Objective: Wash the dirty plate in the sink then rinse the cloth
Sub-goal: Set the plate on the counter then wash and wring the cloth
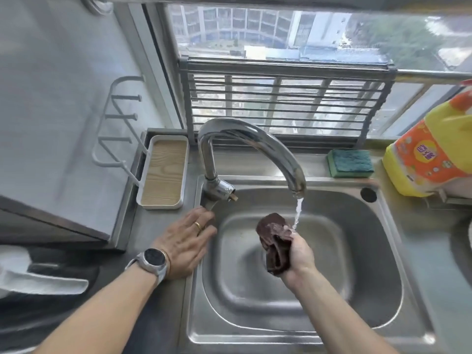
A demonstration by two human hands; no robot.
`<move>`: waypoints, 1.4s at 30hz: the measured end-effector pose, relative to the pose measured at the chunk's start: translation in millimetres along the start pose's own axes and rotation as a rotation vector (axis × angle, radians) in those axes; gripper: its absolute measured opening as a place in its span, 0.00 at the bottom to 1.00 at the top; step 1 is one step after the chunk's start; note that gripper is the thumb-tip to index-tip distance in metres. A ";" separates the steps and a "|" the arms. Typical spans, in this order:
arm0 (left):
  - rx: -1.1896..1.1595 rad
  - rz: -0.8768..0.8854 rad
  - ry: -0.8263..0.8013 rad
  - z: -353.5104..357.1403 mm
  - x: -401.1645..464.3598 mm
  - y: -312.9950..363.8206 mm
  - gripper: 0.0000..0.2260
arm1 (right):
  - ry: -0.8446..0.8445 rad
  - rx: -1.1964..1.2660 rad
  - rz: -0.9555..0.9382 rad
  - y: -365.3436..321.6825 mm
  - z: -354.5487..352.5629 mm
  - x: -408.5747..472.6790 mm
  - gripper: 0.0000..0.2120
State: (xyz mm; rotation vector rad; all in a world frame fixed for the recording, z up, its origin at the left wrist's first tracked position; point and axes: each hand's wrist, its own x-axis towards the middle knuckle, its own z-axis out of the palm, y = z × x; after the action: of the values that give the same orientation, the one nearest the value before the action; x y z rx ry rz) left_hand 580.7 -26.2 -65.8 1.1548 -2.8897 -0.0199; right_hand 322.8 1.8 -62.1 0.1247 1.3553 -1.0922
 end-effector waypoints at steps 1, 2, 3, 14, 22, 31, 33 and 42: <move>-0.024 -0.026 0.040 0.8 -1.8 1.9 0.17 | 0.029 -0.037 0.007 7.3 16.1 2.0 0.06; -0.053 -0.048 0.082 3.0 -4.2 3.6 0.17 | 0.024 -0.083 0.013 15.7 38.3 3.4 0.06; -0.085 -0.070 0.124 4.9 -6.2 5.9 0.17 | 0.001 -0.115 0.011 24.3 59.2 6.4 0.07; -0.006 0.040 0.143 1.8 -0.6 14.1 0.09 | -0.373 -1.656 -0.109 91.9 -15.7 -41.6 0.17; -0.022 0.252 -0.303 -18.4 2.3 35.9 0.27 | -0.274 -2.459 -0.021 -52.4 -125.5 -52.0 0.18; -0.108 0.402 -0.298 -7.8 -24.7 61.8 0.21 | -0.686 -1.938 -0.388 44.0 -57.0 -43.4 0.17; -0.088 0.422 -0.296 -9.8 -24.9 58.5 0.23 | -0.641 -2.150 -0.301 -15.2 -114.8 -38.4 0.18; -0.082 0.411 -0.240 0.2 -22.2 62.9 0.24 | -0.736 -2.263 -0.244 16.8 -78.8 -37.1 0.16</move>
State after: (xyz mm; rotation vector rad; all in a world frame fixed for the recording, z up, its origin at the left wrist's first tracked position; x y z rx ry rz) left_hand 553.4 34.7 -65.1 0.5624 -3.2401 -0.2817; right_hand 284.3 81.7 -62.7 -1.8639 1.1614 0.6845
